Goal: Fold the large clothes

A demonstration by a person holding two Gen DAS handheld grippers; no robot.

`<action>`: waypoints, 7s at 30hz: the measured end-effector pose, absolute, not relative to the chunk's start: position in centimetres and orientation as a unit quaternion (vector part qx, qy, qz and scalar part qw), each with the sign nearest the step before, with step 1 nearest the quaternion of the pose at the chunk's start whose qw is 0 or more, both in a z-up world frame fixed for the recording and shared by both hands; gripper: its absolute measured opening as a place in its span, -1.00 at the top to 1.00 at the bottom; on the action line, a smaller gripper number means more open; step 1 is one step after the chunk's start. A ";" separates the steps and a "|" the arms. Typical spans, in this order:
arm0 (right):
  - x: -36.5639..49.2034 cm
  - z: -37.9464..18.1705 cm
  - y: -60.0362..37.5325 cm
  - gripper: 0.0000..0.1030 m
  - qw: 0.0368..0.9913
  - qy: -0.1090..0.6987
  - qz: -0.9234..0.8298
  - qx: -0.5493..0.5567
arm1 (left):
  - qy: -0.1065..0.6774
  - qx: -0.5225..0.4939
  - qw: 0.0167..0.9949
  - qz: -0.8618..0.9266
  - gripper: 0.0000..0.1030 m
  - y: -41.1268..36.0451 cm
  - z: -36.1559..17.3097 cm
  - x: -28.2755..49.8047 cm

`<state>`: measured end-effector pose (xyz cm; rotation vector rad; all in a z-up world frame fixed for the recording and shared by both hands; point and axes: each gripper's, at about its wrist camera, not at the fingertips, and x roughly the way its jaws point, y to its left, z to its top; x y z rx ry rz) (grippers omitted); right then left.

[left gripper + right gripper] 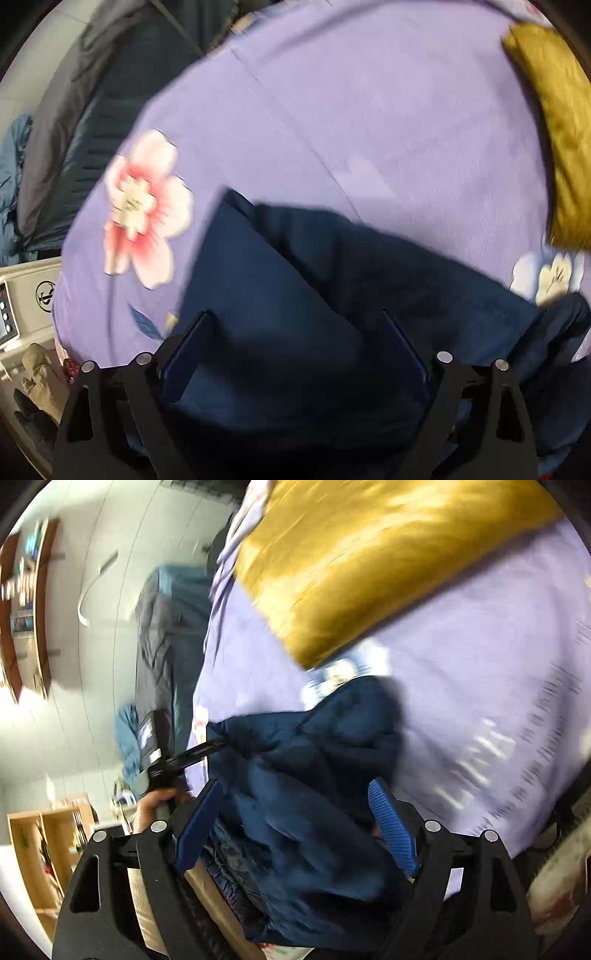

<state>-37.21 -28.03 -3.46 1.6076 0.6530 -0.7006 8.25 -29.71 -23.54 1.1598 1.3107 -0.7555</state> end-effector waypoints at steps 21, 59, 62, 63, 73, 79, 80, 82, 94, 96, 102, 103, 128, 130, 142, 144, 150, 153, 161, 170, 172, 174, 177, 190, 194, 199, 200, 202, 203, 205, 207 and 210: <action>-28.5 6.4 -23.6 0.75 0.768 0.331 -0.093 0.541 | 0.546 0.263 0.729 -0.318 0.81 -5.0 -5.9 15.7; -25.1 -2.1 -29.6 -0.65 0.754 0.453 -0.273 0.390 | 0.558 0.205 0.792 -0.143 -0.62 6.7 -10.2 17.3; -26.7 -3.5 -27.3 -0.65 0.747 0.479 -0.278 0.368 | 0.564 0.182 0.795 -0.127 -0.66 9.5 -10.2 16.7; -27.1 -4.0 -26.9 -0.65 0.746 0.482 -0.281 0.365 | 0.563 0.166 0.801 -0.119 -0.71 10.8 -10.1 16.5; -26.1 -5.9 -20.4 -0.65 0.745 0.543 -0.239 0.304 | 0.600 0.138 0.779 -0.123 -0.80 12.0 -14.0 9.3; -20.7 -9.1 -11.3 -0.65 0.773 0.614 -0.117 0.110 | 0.605 0.169 0.765 -0.144 -0.80 9.2 -15.3 6.0; -20.0 -9.8 -10.2 -0.65 0.773 0.620 -0.109 0.076 | 0.603 0.172 0.766 -0.146 -0.80 8.9 -15.3 5.8; -18.7 -11.5 -8.2 -0.65 0.769 0.632 -0.101 0.009 | 0.596 0.183 0.768 -0.146 -0.80 8.5 -15.2 5.5; -22.8 -6.1 -17.4 0.79 0.785 0.572 -0.215 0.105 | 0.591 0.222 0.766 -0.120 -0.80 9.2 -16.2 4.8; -25.0 -2.8 -20.6 0.81 0.795 0.537 -0.255 0.123 | 0.590 0.224 0.766 -0.121 -0.80 9.1 -16.3 4.6; -34.3 7.2 -32.9 0.83 0.786 0.430 -0.410 0.169 | 0.576 0.234 0.773 -0.127 -0.80 8.2 -15.6 4.1; -36.7 9.0 -35.3 0.83 0.776 0.415 -0.444 0.171 | 0.575 0.232 0.775 -0.126 -0.80 8.2 -15.5 4.1; -41.1 -4.1 -30.1 -0.51 0.757 0.466 -0.269 0.372 | 0.603 0.134 0.775 -0.133 -0.82 17.1 -17.3 8.8; -40.8 -7.3 -27.7 -0.51 0.736 0.478 -0.224 0.424 | 0.607 0.125 0.772 -0.140 -0.83 17.4 -17.7 9.1; -41.6 -18.0 -19.7 -0.53 0.630 0.519 -0.171 0.553 | 0.665 0.031 0.731 -0.146 -0.76 18.7 -23.7 8.5; -41.9 -18.6 -19.7 -0.53 0.613 0.498 -0.174 0.589 | 0.674 -0.020 0.720 -0.163 -0.32 18.9 -23.7 8.2; -41.6 -16.0 -19.0 0.70 0.648 0.485 -0.157 0.566 | 0.661 0.036 0.718 -0.214 0.42 16.9 -21.8 6.5; -41.6 -14.0 -18.9 0.76 0.665 0.473 -0.140 0.561 | 0.649 0.066 0.717 -0.247 0.56 16.0 -19.4 5.3; -43.9 -7.5 -20.9 0.79 0.698 0.487 -0.130 0.509 | 0.647 0.126 0.683 -0.315 0.58 13.7 -15.8 0.8; -46.3 -11.9 -21.7 0.60 0.643 0.578 -0.207 0.456 | 0.678 0.162 0.672 -0.249 0.09 13.9 -21.1 -1.8; -45.5 -13.3 -21.6 0.38 0.619 0.611 -0.240 0.431 | 0.665 0.177 0.687 -0.235 -0.27 14.3 -20.2 -1.3; -44.6 -12.9 -21.1 0.19 0.621 0.623 -0.270 0.392 | 0.623 0.224 0.716 -0.221 -0.45 14.0 -18.2 -0.9; -43.5 -10.5 -20.8 -0.16 0.632 0.627 -0.314 0.329 | 0.535 0.307 0.764 -0.188 -0.80 13.7 -15.0 -0.6; -33.7 -7.4 -17.7 -0.52 0.692 0.612 -0.274 0.266 | 0.436 0.427 0.744 -0.272 -0.80 2.1 -17.3 -0.2; -31.7 -7.9 -14.8 -0.52 0.705 0.610 -0.239 0.272 | 0.436 0.456 0.739 -0.237 -0.32 -0.3 -20.9 1.5; -31.9 -7.5 -13.2 -0.52 0.718 0.620 -0.235 0.212 | 0.477 0.418 0.737 -0.233 0.83 -0.2 -19.9 4.5; -32.2 -7.5 -13.4 -0.52 0.717 0.620 -0.235 0.215 | 0.477 0.405 0.744 -0.234 0.83 0.4 -18.7 5.0; -33.6 -7.3 -14.1 -0.52 0.713 0.617 -0.245 0.224 | 0.456 0.378 0.773 -0.227 0.84 1.8 -14.8 6.1; -33.9 -7.4 -14.4 -0.52 0.711 0.614 -0.249 0.234 | 0.447 0.363 0.787 -0.222 0.84 2.6 -12.8 6.7; -34.5 -7.6 -15.1 -0.52 0.708 0.607 -0.254 0.256 | 0.423 0.322 0.823 -0.201 0.84 4.8 -7.7 8.6; -34.4 -8.1 -15.4 -0.52 0.703 0.604 -0.255 0.276 | 0.400 0.280 0.855 -0.175 0.85 7.6 -2.7 10.8; -33.9 -8.5 -15.6 -0.52 0.701 0.601 -0.253 0.289 | 0.379 0.221 0.889 -0.133 0.85 11.7 2.8 13.7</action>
